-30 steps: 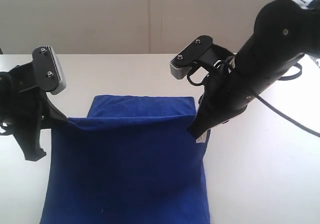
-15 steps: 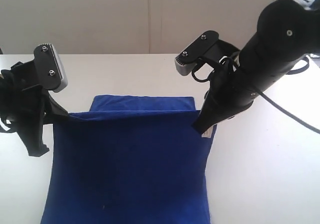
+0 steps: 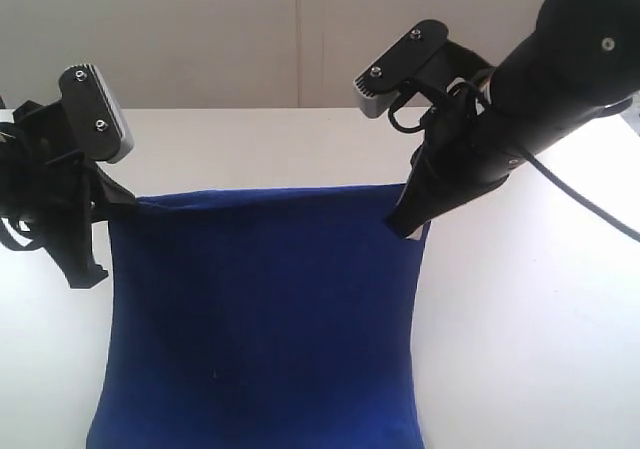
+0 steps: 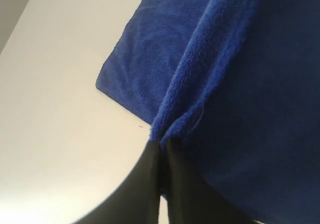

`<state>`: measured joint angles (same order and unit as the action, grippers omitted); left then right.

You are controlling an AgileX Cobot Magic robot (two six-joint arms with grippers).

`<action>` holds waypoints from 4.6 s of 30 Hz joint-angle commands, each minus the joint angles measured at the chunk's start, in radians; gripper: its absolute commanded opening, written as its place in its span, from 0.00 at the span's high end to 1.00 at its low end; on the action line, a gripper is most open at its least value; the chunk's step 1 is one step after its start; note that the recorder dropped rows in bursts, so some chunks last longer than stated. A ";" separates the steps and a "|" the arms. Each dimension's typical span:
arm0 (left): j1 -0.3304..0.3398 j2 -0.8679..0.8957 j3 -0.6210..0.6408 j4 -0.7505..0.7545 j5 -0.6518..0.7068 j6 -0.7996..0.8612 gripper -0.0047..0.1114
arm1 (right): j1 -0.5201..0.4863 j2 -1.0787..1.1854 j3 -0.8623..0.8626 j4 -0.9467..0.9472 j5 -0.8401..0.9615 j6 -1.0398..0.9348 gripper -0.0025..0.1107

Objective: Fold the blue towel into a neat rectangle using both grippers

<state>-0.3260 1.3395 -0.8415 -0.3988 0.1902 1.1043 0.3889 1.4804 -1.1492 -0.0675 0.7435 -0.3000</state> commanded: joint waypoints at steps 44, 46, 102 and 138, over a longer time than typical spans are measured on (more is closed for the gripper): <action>-0.008 0.311 -0.173 -0.004 -0.233 0.054 0.96 | -0.060 0.232 -0.134 -0.360 -0.128 0.300 0.98; -0.008 0.331 -0.178 -0.004 -0.234 0.056 0.96 | -0.060 0.250 -0.134 -0.360 -0.144 0.300 0.98; -0.008 0.713 -0.335 0.036 -0.537 0.074 0.96 | -0.171 0.682 -0.237 -0.422 -0.510 0.375 0.98; -0.008 0.573 -0.335 -0.036 -0.658 0.074 0.33 | -0.171 0.544 -0.295 -0.594 -0.456 0.374 0.41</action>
<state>-0.3363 1.9517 -1.1757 -0.4007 -0.4665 1.1825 0.2198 2.0609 -1.4210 -0.6282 0.2342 0.0735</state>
